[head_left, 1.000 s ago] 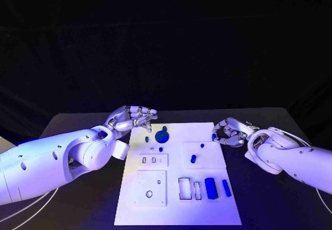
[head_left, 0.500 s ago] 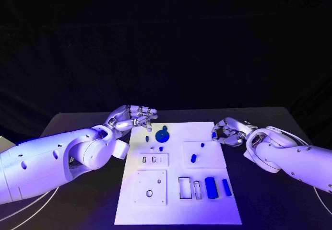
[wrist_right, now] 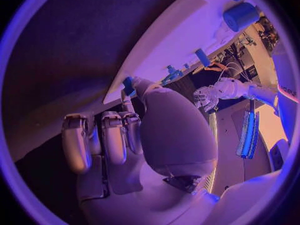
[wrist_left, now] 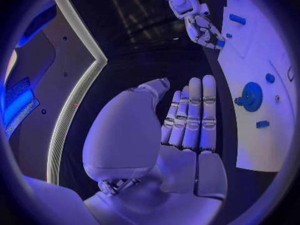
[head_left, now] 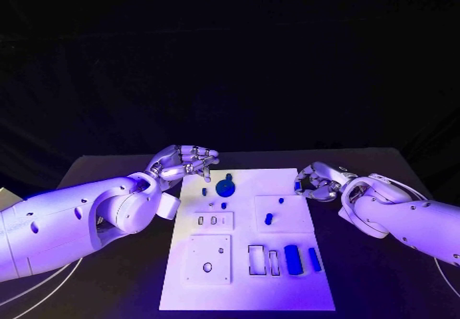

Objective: Assemble the parts on the task board

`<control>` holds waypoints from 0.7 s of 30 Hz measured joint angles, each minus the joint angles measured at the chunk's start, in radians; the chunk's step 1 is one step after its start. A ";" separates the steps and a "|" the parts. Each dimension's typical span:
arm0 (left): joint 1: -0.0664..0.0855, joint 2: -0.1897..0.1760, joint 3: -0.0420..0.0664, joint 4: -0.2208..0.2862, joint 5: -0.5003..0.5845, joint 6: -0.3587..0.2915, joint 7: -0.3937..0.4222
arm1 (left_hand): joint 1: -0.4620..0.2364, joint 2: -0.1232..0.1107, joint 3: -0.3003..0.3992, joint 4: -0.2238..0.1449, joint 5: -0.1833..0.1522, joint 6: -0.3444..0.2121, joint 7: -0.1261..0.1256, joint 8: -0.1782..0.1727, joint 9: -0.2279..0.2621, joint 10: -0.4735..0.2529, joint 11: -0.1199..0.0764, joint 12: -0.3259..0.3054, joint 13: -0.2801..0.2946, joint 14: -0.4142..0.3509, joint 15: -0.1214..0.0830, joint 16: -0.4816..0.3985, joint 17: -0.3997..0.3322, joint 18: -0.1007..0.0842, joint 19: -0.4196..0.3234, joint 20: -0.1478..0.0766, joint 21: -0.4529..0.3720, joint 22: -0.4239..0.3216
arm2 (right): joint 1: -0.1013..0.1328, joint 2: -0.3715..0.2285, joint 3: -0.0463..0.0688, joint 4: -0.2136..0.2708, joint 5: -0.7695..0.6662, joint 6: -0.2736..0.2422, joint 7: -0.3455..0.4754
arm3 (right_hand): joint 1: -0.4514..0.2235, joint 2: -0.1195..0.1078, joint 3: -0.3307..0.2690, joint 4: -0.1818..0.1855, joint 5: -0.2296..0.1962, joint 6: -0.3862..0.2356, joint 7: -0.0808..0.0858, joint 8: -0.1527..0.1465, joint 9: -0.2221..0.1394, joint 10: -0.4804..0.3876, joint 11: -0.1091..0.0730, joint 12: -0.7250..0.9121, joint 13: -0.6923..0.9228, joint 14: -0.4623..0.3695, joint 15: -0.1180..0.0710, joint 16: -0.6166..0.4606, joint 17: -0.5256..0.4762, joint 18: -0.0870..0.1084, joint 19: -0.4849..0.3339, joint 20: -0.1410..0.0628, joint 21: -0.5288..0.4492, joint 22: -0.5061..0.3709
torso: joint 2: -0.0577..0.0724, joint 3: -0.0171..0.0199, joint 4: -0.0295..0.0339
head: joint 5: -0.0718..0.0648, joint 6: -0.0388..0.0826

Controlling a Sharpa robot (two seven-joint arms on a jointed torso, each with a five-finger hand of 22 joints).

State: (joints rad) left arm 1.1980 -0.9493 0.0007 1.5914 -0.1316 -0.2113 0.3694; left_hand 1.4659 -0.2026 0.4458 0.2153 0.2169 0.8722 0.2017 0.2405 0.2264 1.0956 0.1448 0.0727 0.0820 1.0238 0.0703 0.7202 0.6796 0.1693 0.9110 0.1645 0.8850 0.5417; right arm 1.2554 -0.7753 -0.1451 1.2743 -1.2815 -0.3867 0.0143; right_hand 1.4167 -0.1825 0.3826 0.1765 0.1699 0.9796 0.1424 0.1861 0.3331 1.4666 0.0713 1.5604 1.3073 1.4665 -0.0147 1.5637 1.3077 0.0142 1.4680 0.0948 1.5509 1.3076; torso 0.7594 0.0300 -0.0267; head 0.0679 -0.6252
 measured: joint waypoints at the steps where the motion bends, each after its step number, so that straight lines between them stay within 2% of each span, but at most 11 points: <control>1: 0.000 0.000 0.000 0.000 0.000 0.000 0.000 | 0.000 0.000 0.000 0.000 0.000 0.000 0.000 0.000 0.000 0.000 0.000 0.000 0.000 0.000 0.000 0.000 0.000 0.000 0.000 0.000 0.000 0.000 | 0.000 0.000 0.000 0.000 -0.001 0.000 -0.001 | -0.001 0.001 0.000 0.000 0.000 0.002 -0.002 0.003 0.000 0.000 0.000 0.000 0.000 0.000 0.000 0.000 0.000 0.000 0.000 0.000 0.000 0.000 | 0.000 0.0000 0.0000 | 0.000 0.000; 3: 0.000 0.000 0.000 0.000 0.000 0.000 0.000 | 0.000 0.000 0.000 0.000 0.000 0.000 0.000 0.000 0.000 0.000 0.000 0.000 0.000 0.000 0.000 0.000 0.000 0.000 0.000 0.000 0.000 0.001 | 0.000 0.000 0.000 0.001 -0.002 -0.001 -0.003 | -0.001 0.001 0.010 -0.002 0.000 0.014 -0.003 0.010 0.001 -0.001 -0.009 0.000 0.000 0.000 0.000 0.000 0.000 0.000 0.000 0.000 0.000 0.000 | 0.000 0.0000 0.0000 | 0.001 0.000; 7: 0.000 0.000 0.000 -0.001 0.000 0.000 0.000 | 0.000 0.000 0.000 0.000 0.000 0.000 0.000 0.000 0.001 0.000 0.000 0.000 0.000 0.000 0.000 0.000 0.000 0.000 0.000 0.000 0.000 0.001 | 0.000 -0.001 0.000 0.012 -0.007 -0.009 -0.007 | -0.006 0.006 0.017 -0.003 0.001 0.022 -0.011 0.015 0.005 0.000 -0.011 0.005 0.000 0.000 0.000 0.000 0.000 0.000 -0.004 -0.004 0.000 0.000 | 0.000 0.0001 -0.0001 | 0.001 -0.001; 14: 0.000 0.000 0.000 -0.003 0.000 0.000 -0.001 | -0.004 0.004 0.000 0.000 0.000 0.000 0.000 0.000 0.001 0.000 0.000 0.000 0.000 0.000 0.000 0.000 0.000 0.000 0.000 0.000 0.000 0.001 | 0.003 -0.014 0.000 0.067 -0.016 -0.034 -0.031 | -0.013 0.013 0.026 -0.004 0.004 0.032 -0.014 0.027 0.015 0.000 -0.018 0.005 0.000 0.000 0.000 0.000 0.000 0.000 -0.004 -0.004 0.000 0.000 | -0.001 -0.0007 -0.0007 | 0.002 -0.002; 17: 0.000 0.001 0.000 -0.005 0.000 0.000 -0.001 | -0.004 0.004 0.000 0.000 0.000 0.000 0.000 0.000 0.001 0.000 0.000 0.000 0.000 0.000 0.000 0.000 0.000 0.000 0.000 0.000 0.000 0.001 | 0.016 -0.020 0.001 0.101 -0.019 -0.047 -0.056 | -0.015 0.021 0.040 -0.007 -0.008 0.036 -0.018 0.027 0.014 0.000 -0.018 0.005 0.000 0.000 -0.007 0.000 0.000 0.000 0.000 -0.007 0.000 0.000 | -0.003 -0.0014 -0.0016 | 0.005 -0.003; 21: 0.000 0.003 0.000 -0.010 0.000 0.000 -0.001 | -0.004 0.004 0.000 0.000 0.000 0.000 0.000 0.000 0.001 0.000 0.000 0.000 0.000 0.000 0.000 0.000 0.000 0.000 0.000 0.000 0.000 0.001 | 0.040 -0.024 0.007 0.150 -0.026 -0.061 -0.101 | -0.012 0.023 0.042 -0.009 -0.012 0.036 -0.018 0.033 0.014 -0.003 -0.021 0.005 0.000 0.000 -0.007 0.000 0.000 0.000 0.000 -0.007 0.000 0.000 | -0.005 -0.0027 -0.0035 | 0.010 -0.004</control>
State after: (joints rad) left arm 1.1980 -0.9466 0.0006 1.5810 -0.1319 -0.2118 0.3688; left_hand 1.4619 -0.1986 0.4457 0.2153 0.2169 0.8722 0.2017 0.2405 0.2273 1.0956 0.1448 0.0727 0.0820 1.0237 0.0703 0.7202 0.6796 0.1693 0.9111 0.1645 0.8850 0.5429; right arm 1.2957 -0.7991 -0.1380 1.4245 -1.3075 -0.4478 -0.0870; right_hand 1.4045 -0.1591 0.4242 0.1678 0.1581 1.0151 0.1246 0.2194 0.3476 1.4635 0.0501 1.5655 1.3073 1.4666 -0.0219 1.5637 1.3075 0.0143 1.4680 0.0876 1.5508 1.3073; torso 0.7549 0.0273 -0.0301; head 0.0777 -0.6291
